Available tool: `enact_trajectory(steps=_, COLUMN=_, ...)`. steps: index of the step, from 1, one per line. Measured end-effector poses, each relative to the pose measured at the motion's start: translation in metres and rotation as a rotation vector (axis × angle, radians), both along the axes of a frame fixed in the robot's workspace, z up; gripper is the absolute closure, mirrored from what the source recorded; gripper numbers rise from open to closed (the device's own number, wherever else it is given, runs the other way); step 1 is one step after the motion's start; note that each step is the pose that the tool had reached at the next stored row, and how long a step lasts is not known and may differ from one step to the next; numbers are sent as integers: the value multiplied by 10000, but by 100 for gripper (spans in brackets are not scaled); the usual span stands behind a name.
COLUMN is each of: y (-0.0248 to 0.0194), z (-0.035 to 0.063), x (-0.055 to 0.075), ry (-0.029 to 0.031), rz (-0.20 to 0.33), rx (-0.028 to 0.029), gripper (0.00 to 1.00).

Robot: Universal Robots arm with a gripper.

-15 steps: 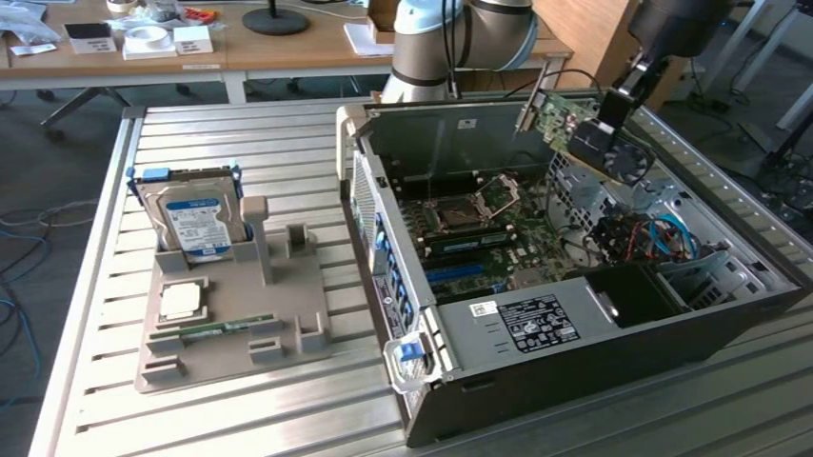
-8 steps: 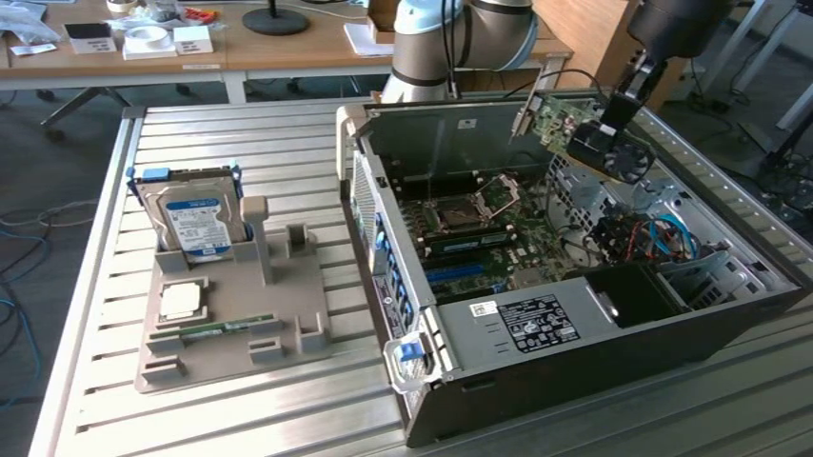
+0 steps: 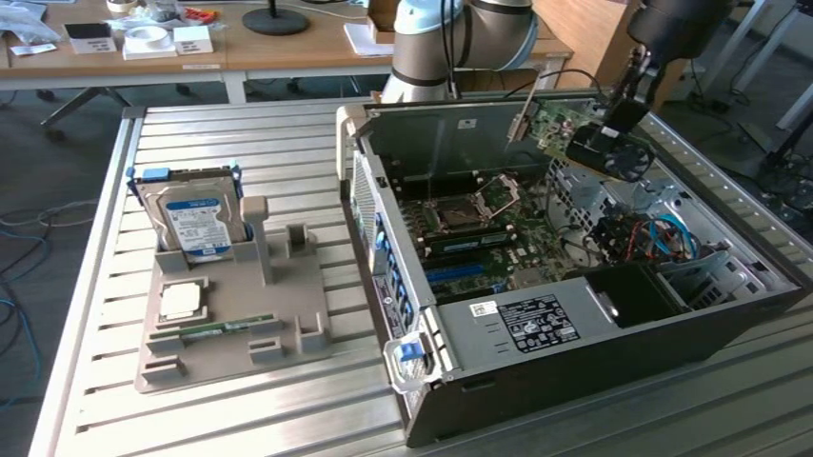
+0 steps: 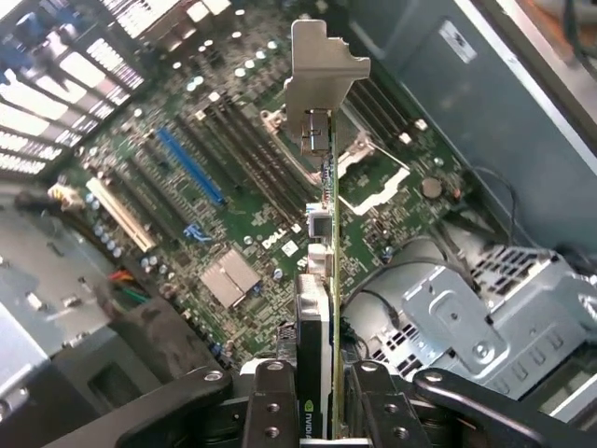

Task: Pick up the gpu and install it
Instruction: 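Insert the gpu into the slot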

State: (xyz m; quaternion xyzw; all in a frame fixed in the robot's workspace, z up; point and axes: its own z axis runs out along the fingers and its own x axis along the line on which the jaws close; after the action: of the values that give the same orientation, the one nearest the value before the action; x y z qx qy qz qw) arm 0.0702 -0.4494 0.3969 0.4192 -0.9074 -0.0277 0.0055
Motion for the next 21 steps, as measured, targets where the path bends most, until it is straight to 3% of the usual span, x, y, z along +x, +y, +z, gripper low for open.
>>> enact_trajectory(steps=21, y=0, z=-56, x=0, ry=-1, rz=3821, rx=0, gripper=73)
